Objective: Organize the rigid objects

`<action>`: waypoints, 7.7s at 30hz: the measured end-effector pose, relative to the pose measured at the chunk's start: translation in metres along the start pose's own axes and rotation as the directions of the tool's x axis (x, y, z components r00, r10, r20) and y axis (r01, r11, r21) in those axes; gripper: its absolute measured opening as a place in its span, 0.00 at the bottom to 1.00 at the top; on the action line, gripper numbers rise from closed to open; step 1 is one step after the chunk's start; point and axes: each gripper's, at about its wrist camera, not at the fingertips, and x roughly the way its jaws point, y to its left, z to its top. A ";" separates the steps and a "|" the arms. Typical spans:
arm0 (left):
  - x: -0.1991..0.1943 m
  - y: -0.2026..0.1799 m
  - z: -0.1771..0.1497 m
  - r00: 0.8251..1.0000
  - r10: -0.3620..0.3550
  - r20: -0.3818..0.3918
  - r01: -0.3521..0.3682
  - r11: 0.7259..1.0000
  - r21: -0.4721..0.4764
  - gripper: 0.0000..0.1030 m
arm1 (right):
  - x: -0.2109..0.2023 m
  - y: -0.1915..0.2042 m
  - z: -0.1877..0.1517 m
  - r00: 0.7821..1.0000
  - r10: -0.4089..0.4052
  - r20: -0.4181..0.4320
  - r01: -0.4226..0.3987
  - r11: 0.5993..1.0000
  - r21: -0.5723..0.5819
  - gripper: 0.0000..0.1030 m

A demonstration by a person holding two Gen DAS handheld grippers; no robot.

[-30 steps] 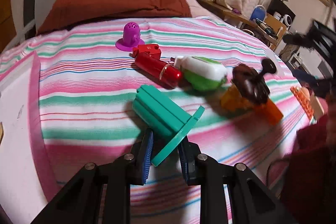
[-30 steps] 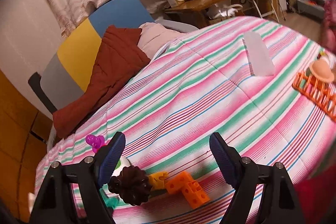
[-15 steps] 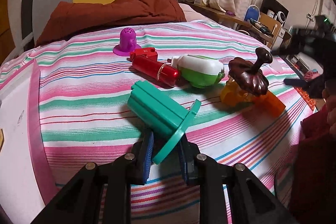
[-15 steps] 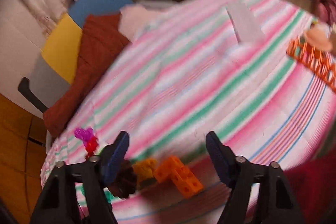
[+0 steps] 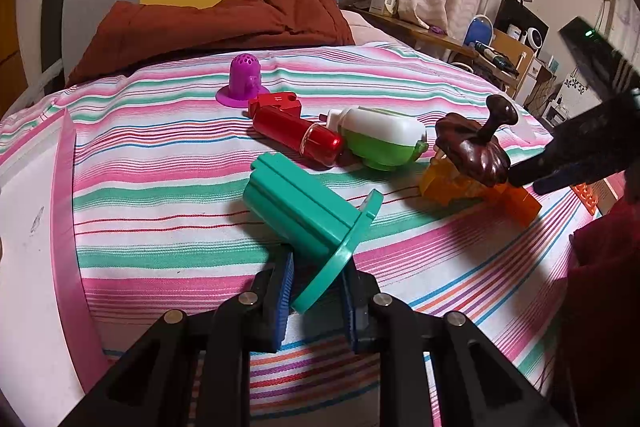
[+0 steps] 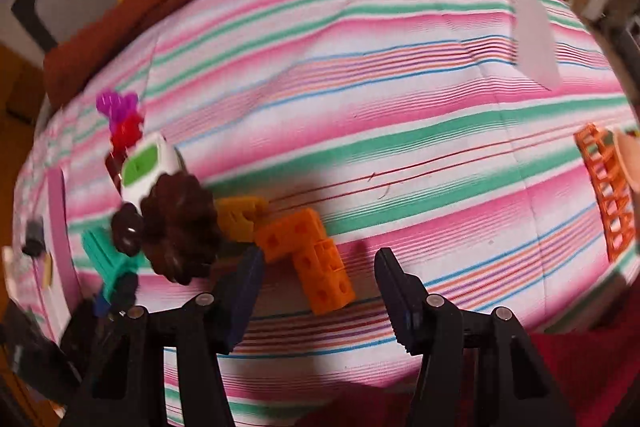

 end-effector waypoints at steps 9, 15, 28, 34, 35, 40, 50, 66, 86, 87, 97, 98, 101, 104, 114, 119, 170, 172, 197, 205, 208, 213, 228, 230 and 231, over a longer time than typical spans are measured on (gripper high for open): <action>-0.001 0.000 -0.001 1.000 -0.006 0.003 0.006 1.000 -0.004 0.20 | 0.018 0.020 -0.009 0.999 -0.002 -0.053 -0.006 0.989 -0.146 0.34; -0.001 0.001 -0.001 1.000 -0.011 0.005 0.011 1.000 -0.008 0.20 | 0.009 0.016 -0.017 0.999 -0.014 -0.042 0.007 0.986 -0.169 0.24; -0.006 0.002 0.000 1.000 -0.014 0.004 0.014 1.000 -0.009 0.16 | 0.012 0.043 -0.048 0.997 -0.011 -0.079 -0.017 0.940 -0.342 0.24; -0.035 -0.009 -0.003 0.997 -0.044 0.060 0.040 0.997 0.062 0.16 | 0.009 0.043 -0.053 0.996 0.020 -0.087 -0.052 0.926 -0.375 0.24; -0.043 -0.010 -0.002 0.996 -0.051 0.076 0.046 0.997 0.068 0.16 | 0.009 0.043 -0.053 0.996 0.022 -0.084 -0.052 0.925 -0.376 0.24; -0.075 -0.006 -0.001 0.993 -0.066 0.098 0.061 0.997 0.053 0.16 | 0.011 0.061 -0.057 0.996 0.032 -0.081 -0.061 0.916 -0.395 0.24; -0.130 0.059 -0.012 0.992 0.054 0.116 -0.041 0.993 -0.107 0.16 | 0.004 0.056 -0.071 0.996 0.056 -0.065 -0.078 0.912 -0.403 0.24; -0.136 0.186 -0.050 0.968 0.229 -0.100 -0.249 0.911 -0.329 0.16 | 0.006 0.058 -0.060 0.997 0.055 -0.057 -0.074 0.908 -0.413 0.24; -0.141 0.212 -0.057 0.960 0.251 -0.122 -0.279 0.877 -0.391 0.31 | 0.014 0.068 -0.059 0.997 0.037 -0.066 -0.061 0.904 -0.423 0.24; -0.144 0.212 -0.058 0.961 0.253 -0.115 -0.278 0.875 -0.396 0.31 | 0.014 0.068 -0.059 0.997 0.036 -0.065 -0.060 0.905 -0.422 0.24; -0.167 0.202 -0.060 0.942 0.327 -0.070 -0.328 0.864 -0.381 0.31 | 0.016 0.072 -0.062 0.997 0.024 -0.073 -0.055 0.892 -0.449 0.24; -0.168 0.202 -0.059 0.940 0.333 -0.071 -0.334 0.864 -0.377 0.31 | 0.016 0.073 -0.062 0.997 0.023 -0.074 -0.054 0.890 -0.453 0.24; -0.173 0.200 -0.059 0.936 0.345 -0.064 -0.343 0.861 -0.375 0.31 | 0.018 0.076 -0.063 0.997 0.015 -0.079 -0.050 0.884 -0.466 0.24; -0.178 0.199 -0.060 0.934 0.353 -0.059 -0.349 0.859 -0.374 0.31 | 0.019 0.079 -0.064 0.996 0.006 -0.087 -0.048 0.874 -0.484 0.24; -0.187 0.199 -0.064 0.932 0.360 -0.049 -0.351 0.858 -0.375 0.31 | 0.020 0.106 -0.080 0.996 0.029 -0.081 -0.068 0.843 -0.534 0.24; -0.189 0.203 -0.068 0.930 0.363 -0.056 -0.356 0.852 -0.385 0.31 | 0.019 0.129 -0.091 0.993 0.079 -0.089 -0.115 0.818 -0.563 0.24; -0.211 0.241 -0.107 0.900 0.428 -0.076 -0.409 0.773 -0.486 0.31 | 0.045 0.382 -0.194 0.849 0.433 -0.302 -0.516 0.556 -0.652 0.24; -0.211 0.241 -0.108 0.900 0.429 -0.078 -0.411 0.773 -0.484 0.31 | 0.054 0.385 -0.197 0.849 0.428 -0.309 -0.519 0.567 -0.640 0.24; -0.218 0.231 -0.102 0.896 0.441 -0.061 -0.416 0.782 -0.465 0.31 | 0.028 0.368 -0.193 0.878 0.452 -0.157 -0.428 0.595 -0.680 0.56; -0.220 0.219 -0.096 0.895 0.444 -0.045 -0.418 0.799 -0.433 0.31 | 0.009 0.348 -0.184 0.890 0.454 -0.039 -0.350 0.627 -0.696 0.56; -0.221 0.215 -0.093 0.896 0.443 -0.040 -0.418 0.806 -0.419 0.31 | 0.002 0.338 -0.180 0.891 0.455 0.003 -0.325 0.642 -0.694 0.56; -0.221 0.208 -0.088 0.897 0.442 -0.031 -0.416 0.818 -0.398 0.31 | -0.010 0.316 -0.167 0.889 0.452 0.070 -0.292 0.679 -0.674 0.56; -0.208 0.180 -0.071 0.914 0.405 -0.016 -0.389 0.866 -0.314 0.31 | -0.042 0.220 -0.105 0.888 0.351 0.297 -0.146 0.828 -0.541 0.58; -0.206 0.176 -0.066 0.916 0.400 -0.011 -0.385 0.872 -0.303 0.31 | -0.049 0.201 -0.093 0.880 0.330 0.341 -0.126 0.855 -0.503 0.58; -0.205 0.174 -0.065 0.917 0.398 -0.009 -0.382 0.874 -0.299 0.31 | -0.054 0.190 -0.087 0.874 0.319 0.366 -0.117 0.870 -0.479 0.58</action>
